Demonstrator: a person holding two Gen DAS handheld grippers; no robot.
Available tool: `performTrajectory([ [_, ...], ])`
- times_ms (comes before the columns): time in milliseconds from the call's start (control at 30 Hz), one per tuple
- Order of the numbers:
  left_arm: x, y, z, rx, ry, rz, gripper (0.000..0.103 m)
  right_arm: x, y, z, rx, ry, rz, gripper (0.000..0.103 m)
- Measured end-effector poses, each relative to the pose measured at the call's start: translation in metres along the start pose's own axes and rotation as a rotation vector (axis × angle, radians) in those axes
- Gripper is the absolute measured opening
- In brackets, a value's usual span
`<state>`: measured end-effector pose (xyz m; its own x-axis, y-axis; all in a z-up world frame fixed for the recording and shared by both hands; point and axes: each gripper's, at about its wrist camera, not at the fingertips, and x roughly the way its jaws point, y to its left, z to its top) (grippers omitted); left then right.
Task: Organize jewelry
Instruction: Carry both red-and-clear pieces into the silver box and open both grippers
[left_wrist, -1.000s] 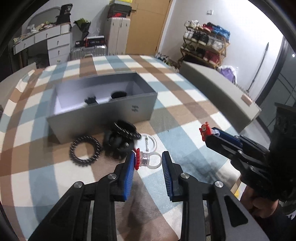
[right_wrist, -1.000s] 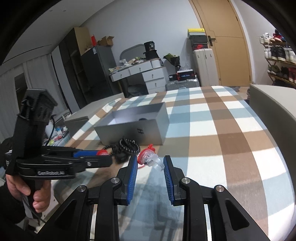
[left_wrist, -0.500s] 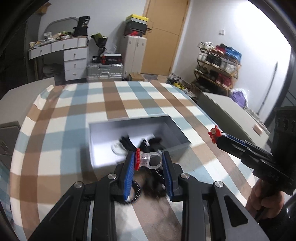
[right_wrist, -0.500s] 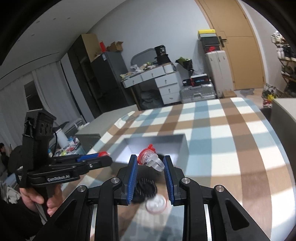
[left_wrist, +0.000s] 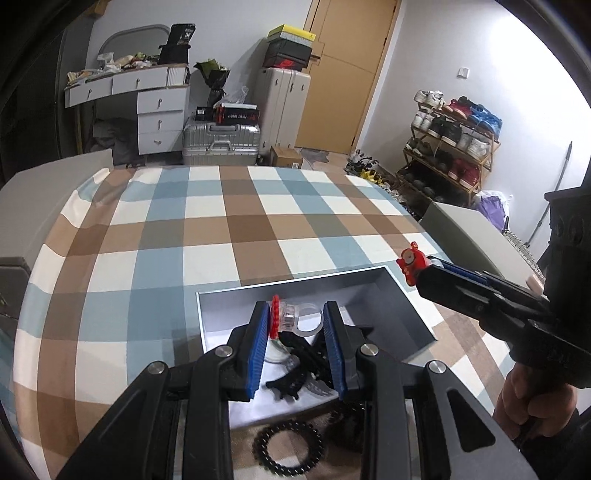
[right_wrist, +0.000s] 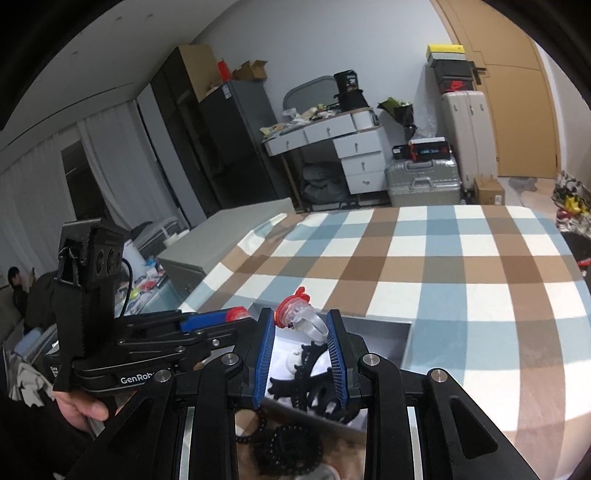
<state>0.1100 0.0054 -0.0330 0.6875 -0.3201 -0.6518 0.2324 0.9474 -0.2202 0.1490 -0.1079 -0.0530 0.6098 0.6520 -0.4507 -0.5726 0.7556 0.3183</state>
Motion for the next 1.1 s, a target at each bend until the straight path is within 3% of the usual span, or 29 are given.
performTrajectory([
  [333, 0.014, 0.011, -0.001, -0.027, 0.045, -0.012, 0.024, 0.032, -0.012, -0.004, 0.017, 0.062, 0.007, 0.027],
  [1000, 0.027, 0.017, 0.005, -0.016, 0.061, -0.053, 0.025, 0.054, -0.021, -0.006, 0.042, 0.111, -0.023, 0.030],
  [1100, 0.029, 0.015, 0.005, 0.005, 0.064, -0.045, 0.028, 0.050, -0.021, -0.006, 0.040, 0.093, -0.030, 0.036],
])
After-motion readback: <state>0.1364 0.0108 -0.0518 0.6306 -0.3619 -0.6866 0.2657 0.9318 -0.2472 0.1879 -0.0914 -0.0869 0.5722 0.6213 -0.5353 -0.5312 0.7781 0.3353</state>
